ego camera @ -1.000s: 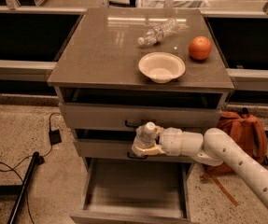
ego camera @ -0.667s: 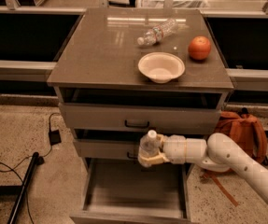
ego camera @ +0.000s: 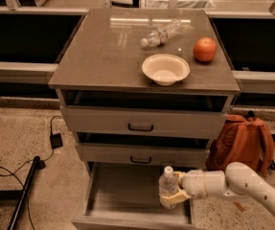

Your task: Place blue plastic bottle into bottom drawer

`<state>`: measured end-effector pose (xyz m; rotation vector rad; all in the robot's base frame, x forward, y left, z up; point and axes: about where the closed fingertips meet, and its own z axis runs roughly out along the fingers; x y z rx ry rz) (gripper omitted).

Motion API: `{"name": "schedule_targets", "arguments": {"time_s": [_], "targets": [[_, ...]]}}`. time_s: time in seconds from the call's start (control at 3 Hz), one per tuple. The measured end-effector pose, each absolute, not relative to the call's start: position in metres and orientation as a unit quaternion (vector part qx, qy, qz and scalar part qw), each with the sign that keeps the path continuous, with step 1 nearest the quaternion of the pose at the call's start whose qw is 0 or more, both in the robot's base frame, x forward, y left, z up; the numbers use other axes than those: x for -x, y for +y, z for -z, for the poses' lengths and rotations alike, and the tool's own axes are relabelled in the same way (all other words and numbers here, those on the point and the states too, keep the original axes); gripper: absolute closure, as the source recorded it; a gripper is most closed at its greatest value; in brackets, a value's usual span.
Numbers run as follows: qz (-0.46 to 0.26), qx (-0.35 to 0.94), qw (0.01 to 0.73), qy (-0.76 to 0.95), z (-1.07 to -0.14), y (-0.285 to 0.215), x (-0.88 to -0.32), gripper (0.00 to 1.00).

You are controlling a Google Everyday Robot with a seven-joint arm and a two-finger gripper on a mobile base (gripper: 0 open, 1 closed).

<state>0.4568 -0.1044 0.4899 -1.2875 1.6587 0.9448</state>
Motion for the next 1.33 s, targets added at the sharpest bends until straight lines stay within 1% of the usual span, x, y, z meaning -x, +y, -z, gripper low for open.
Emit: {"name": "schedule_targets", "arguments": {"time_s": [0.33, 0.67, 1.0, 1.33], "targets": [[-0.378, 0.510, 0.407, 0.657, -0.490, -0.104, -0.454, 1.00], [-0.355, 0.518, 0.448, 0.637, -0.479, -0.088, -0.488, 1.00], [-0.349, 0.523, 0.502, 0.594, -0.430, -0.061, -0.521, 1.00], [-0.390, 0.513, 0.502, 0.577, -0.350, -0.040, -0.522, 1.00]]}}
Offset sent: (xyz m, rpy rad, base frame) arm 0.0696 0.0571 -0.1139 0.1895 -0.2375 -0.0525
